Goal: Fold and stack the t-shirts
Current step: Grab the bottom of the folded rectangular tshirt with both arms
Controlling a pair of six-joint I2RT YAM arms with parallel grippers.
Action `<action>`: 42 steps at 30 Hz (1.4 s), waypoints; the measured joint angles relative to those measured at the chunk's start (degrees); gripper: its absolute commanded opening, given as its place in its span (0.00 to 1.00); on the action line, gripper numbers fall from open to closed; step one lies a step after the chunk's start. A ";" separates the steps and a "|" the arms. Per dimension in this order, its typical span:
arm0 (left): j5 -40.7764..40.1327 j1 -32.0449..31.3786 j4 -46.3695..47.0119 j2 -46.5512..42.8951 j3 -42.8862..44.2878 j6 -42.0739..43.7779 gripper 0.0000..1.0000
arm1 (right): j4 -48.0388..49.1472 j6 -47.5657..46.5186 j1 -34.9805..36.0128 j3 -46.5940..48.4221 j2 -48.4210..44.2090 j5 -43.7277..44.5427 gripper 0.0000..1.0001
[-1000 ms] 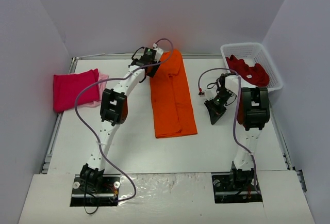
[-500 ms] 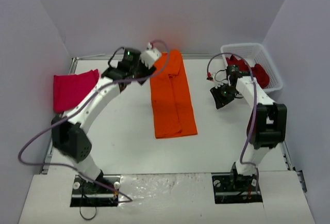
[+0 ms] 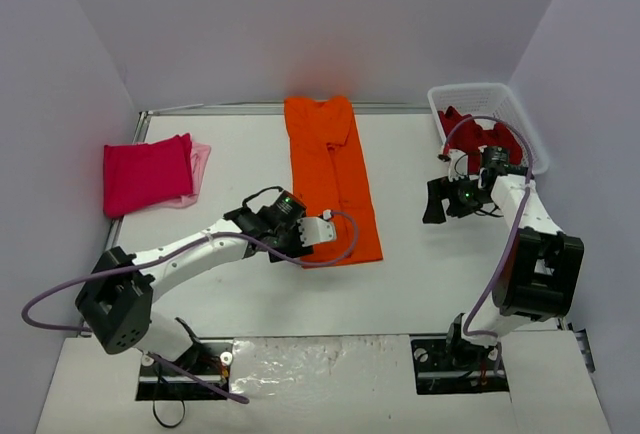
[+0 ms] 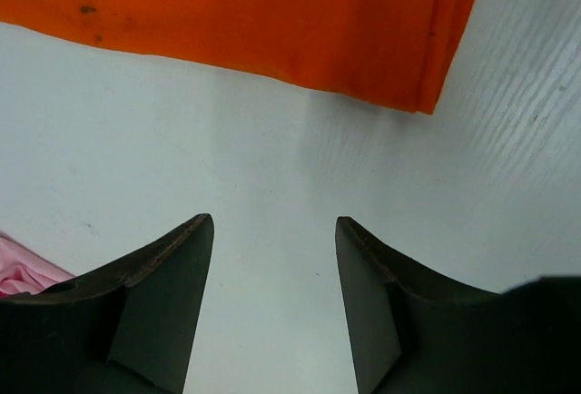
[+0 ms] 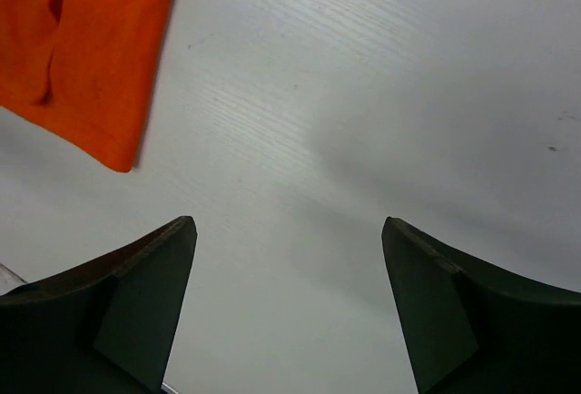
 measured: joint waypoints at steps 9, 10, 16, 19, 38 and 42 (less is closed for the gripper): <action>0.68 -4.11 3.65 -0.57 -3.43 -0.59 0.54 | 0.59 0.31 -2.34 -1.20 0.00 -6.91 0.70; 0.70 -4.85 4.31 -0.42 -3.45 -0.87 0.54 | 0.63 0.31 -2.38 -1.20 0.00 -7.06 0.70; 0.52 -8.48 8.11 2.71 -3.48 -1.42 0.50 | 0.66 0.37 -3.06 -1.20 0.02 -7.13 0.68; 0.50 -10.08 9.16 5.29 -3.48 -1.51 0.48 | 0.66 0.39 -3.06 -1.20 0.11 -7.06 0.68; -1.20 -11.23 12.07 12.59 -3.34 -1.49 0.43 | 0.66 0.96 -3.43 -1.20 1.07 -6.78 0.66; -2.19 -11.34 12.76 13.18 -3.06 -1.51 0.38 | 0.66 0.98 -3.43 -1.20 1.07 -6.78 0.66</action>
